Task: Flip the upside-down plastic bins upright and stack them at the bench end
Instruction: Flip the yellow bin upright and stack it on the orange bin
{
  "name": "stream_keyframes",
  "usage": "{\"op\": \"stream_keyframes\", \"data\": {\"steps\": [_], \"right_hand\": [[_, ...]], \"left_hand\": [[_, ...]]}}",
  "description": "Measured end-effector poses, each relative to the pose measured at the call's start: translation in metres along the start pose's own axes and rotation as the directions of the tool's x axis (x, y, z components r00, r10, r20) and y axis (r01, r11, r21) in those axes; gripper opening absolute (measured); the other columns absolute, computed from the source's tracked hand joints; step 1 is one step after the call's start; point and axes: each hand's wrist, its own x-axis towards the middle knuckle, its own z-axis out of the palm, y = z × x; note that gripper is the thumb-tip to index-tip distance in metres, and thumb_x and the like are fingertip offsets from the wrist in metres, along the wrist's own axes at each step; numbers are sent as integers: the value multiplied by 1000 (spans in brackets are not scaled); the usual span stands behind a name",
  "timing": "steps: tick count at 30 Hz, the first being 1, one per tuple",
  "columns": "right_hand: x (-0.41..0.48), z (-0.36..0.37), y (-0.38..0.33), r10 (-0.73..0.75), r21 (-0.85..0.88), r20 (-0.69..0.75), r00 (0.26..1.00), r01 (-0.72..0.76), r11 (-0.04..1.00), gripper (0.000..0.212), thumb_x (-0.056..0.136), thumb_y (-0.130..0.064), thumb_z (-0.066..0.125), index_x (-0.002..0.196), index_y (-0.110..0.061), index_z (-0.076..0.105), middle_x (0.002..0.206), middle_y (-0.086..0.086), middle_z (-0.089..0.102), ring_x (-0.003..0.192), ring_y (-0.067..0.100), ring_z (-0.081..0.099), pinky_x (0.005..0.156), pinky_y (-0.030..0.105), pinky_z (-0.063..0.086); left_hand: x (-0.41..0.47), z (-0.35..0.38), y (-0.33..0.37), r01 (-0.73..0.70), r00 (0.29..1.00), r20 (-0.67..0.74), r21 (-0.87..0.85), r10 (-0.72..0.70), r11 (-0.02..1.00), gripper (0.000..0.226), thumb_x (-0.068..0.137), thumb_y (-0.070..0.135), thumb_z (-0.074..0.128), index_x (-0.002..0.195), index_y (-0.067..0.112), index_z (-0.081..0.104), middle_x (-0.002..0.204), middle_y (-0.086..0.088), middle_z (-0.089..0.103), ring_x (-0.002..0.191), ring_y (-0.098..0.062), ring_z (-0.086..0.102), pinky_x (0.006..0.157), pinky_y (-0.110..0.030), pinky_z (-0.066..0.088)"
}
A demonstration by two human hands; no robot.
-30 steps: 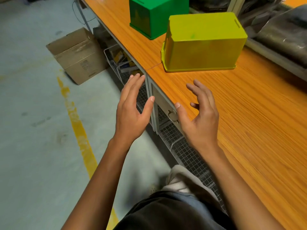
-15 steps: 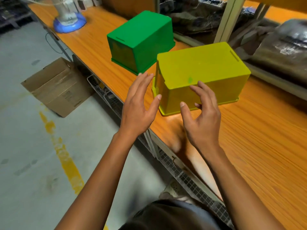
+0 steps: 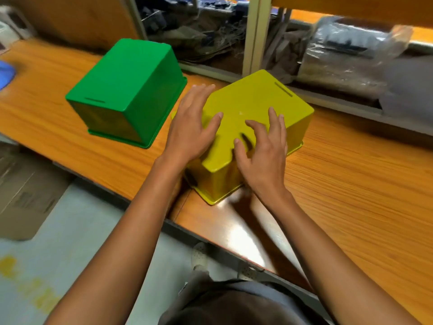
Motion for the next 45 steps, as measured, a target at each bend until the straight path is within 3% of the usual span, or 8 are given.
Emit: {"op": "stream_keyframes", "data": {"steps": [12,19,27,31,37,40,43,45], "right_hand": [[29,37,6,261,-83,-27,965,-263,961,68,89,-48,59,147,-17,41,162,27,-2,150,45,-7,121,49,14],[21,41,8,576,313,-110,810,-521,794,98,83,-41,75,155,-24,11,156,5,39,137,24,45,109,39,40],[38,9,0,630,491,-132,765,-501,712,90,74,-62,58,149,-17,38,147,4,51,133,20,50,113,45,39],[60,-23,-15,530,317,-204,823,-457,831,57,89,-33,38,139,-8,53,145,9,54,135,23,47,112,31,34],[68,-48,-37,274,-137,-140,951,-293,946,42,93,-18,49,134,-20,60,141,3,58,131,21,50,100,25,36],[73,-54,-39,393,-359,-44,918,-382,852,62,96,-54,45,149,-24,36,161,14,25,148,33,24,114,54,30],[77,-56,-38,564,-247,58,824,-536,807,97,81,-75,50,154,-20,18,159,16,29,140,40,37,109,53,37],[77,-54,-39,551,-88,107,827,-544,834,81,86,-63,59,147,-17,32,144,9,52,126,32,53,101,47,45]], "left_hand": [[102,26,-67,-140,838,543,108,60,984,61,101,44,45,156,24,25,150,-14,47,133,-35,47,104,-43,41],[114,35,-68,-203,803,593,176,61,963,65,101,54,36,158,28,15,146,-16,53,125,-41,54,96,-46,43],[96,45,-61,-52,849,528,68,9,996,64,101,55,33,155,22,24,138,-18,58,121,-45,54,93,-46,42],[83,48,-56,140,829,556,-100,-62,985,60,103,53,31,154,23,27,147,-12,52,132,-40,48,101,-43,37],[58,65,-59,449,770,617,-346,-162,824,67,100,57,30,155,18,30,159,-6,36,147,-26,32,121,-41,24],[59,56,-55,382,857,492,-410,-151,828,53,102,45,38,148,18,43,150,-9,47,137,-27,45,113,-48,37],[73,31,-33,411,900,407,-676,-156,611,39,100,43,43,129,21,57,125,0,63,113,-13,60,97,-39,50],[82,16,-19,488,868,470,-746,-162,452,30,104,40,43,117,20,62,109,4,67,96,-6,64,84,-32,51]]}}
